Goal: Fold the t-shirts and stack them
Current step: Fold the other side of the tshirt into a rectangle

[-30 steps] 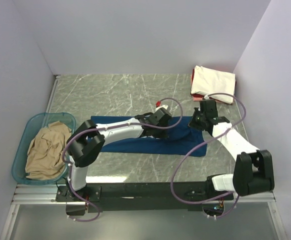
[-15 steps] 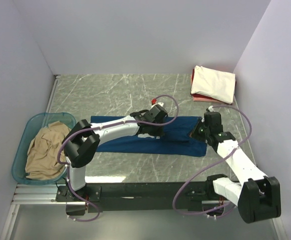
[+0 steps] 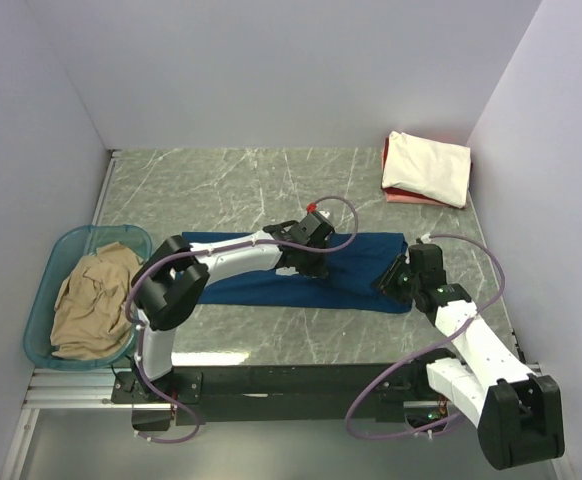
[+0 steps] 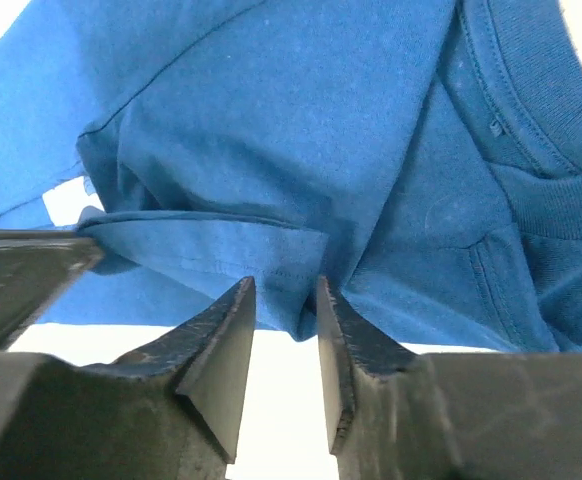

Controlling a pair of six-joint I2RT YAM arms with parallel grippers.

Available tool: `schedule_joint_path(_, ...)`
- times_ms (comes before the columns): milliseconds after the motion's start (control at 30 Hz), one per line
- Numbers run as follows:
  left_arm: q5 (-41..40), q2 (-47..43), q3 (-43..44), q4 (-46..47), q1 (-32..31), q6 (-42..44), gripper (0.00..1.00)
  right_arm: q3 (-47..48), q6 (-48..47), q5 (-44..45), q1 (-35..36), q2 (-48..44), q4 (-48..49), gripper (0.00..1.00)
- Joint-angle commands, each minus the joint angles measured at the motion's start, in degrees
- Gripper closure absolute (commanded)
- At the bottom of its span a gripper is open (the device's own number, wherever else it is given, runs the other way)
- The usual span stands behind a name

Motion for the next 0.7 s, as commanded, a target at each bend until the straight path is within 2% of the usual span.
schedule_joint_path(0, 2.9, 1.4, 0.7, 0.3, 0.4, 1.3, 0.79, 1.7, 0.3, 1.8, 0.1, -1.5, 0.1, 0.6)
schedule_joint_path(33, 3.0, 1.4, 0.6, 0.4, 0.5, 1.3, 0.74, 2.0, 0.2, 2.1, 0.2, -1.8, -0.2, 0.6)
schedule_joint_path(167, 3.8, 0.6, -0.5, 0.8, 1.1, 1.2, 0.66, 3.0, 0.2, 4.1, 1.2, -2.6, -1.3, 0.6)
schedule_joint_path(333, 3.4, -0.6, -0.8, 0.0, 2.1, 1.0, 0.66, 4.8, 1.6, 8.1, 4.5, -3.8, -3.1, 0.63)
schedule_joint_path(467, 3.3, -3.0, -1.8, -0.2, 3.6, 0.8, 0.67, 6.6, 2.6, 7.7, 5.8, -3.9, -2.4, 0.73)
schedule_joint_path(667, 4.5, -4.1, -1.5, -0.1, 4.1, 1.4, 0.7, 6.6, 4.4, 7.7, 9.3, 2.8, 1.5, 0.8)
